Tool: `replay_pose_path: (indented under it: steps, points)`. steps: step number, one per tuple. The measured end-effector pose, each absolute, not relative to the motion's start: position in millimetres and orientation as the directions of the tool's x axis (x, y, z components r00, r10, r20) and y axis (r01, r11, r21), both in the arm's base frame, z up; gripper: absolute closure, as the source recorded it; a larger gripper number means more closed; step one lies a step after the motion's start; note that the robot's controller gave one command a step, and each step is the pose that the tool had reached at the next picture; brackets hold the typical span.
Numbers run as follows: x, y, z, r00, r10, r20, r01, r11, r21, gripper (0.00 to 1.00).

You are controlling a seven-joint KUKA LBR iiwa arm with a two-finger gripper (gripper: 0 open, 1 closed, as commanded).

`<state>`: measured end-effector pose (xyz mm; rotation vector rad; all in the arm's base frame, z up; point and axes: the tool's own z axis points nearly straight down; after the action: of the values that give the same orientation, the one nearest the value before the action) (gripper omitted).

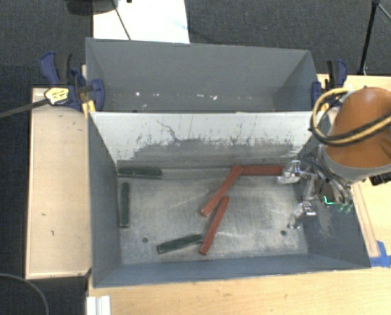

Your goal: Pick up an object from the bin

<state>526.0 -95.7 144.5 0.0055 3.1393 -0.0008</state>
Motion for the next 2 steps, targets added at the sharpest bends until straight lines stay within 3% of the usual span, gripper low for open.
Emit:
replay_pose_path:
  steps: [2]
  points:
    - [534.6, -5.7, 70.2, -1.0, 0.026, -0.008, 0.026, 1.0, -0.002, 0.0]
